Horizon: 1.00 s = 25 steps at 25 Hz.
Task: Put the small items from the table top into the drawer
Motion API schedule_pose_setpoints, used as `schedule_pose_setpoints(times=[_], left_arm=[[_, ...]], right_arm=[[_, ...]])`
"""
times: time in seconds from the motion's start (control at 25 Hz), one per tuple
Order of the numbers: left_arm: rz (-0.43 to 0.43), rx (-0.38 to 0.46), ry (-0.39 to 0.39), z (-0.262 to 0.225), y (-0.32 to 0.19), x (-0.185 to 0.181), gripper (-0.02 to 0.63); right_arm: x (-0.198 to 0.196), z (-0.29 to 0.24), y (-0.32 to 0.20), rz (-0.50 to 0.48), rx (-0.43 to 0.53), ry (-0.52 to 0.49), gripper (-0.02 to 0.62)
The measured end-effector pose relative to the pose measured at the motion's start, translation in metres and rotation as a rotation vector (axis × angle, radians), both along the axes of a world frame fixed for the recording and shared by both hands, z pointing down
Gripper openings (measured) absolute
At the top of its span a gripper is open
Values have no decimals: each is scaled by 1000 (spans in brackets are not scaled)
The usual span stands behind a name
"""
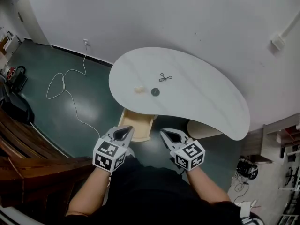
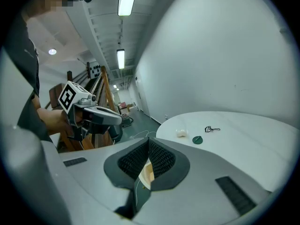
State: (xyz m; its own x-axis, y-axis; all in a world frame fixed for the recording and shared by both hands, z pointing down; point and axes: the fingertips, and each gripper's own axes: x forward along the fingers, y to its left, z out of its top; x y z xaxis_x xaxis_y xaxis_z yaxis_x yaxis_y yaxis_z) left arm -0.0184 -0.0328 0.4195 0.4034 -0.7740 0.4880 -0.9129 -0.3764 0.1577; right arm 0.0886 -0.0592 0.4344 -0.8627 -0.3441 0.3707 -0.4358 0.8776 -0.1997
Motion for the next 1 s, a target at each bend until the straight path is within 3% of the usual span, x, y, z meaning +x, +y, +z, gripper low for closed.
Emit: schedule_pose_setpoints(times=[0.36,0.6,0.8,1.0], left_arm=[[98,-53,-1,25,-53,-62,14],[146,-80,-22,40,-82,-98,14],[142,-107,-16,53,-91,-118,14],[81,-121,-9,68,-93,-137,14]], right_arm=[[-54,24,-72,105,27,135,-3],[-72,70,-122,163,39,300,-3],[-78,119,-154,122,83,510,-2],[-84,158,-189,34,176,671,0]])
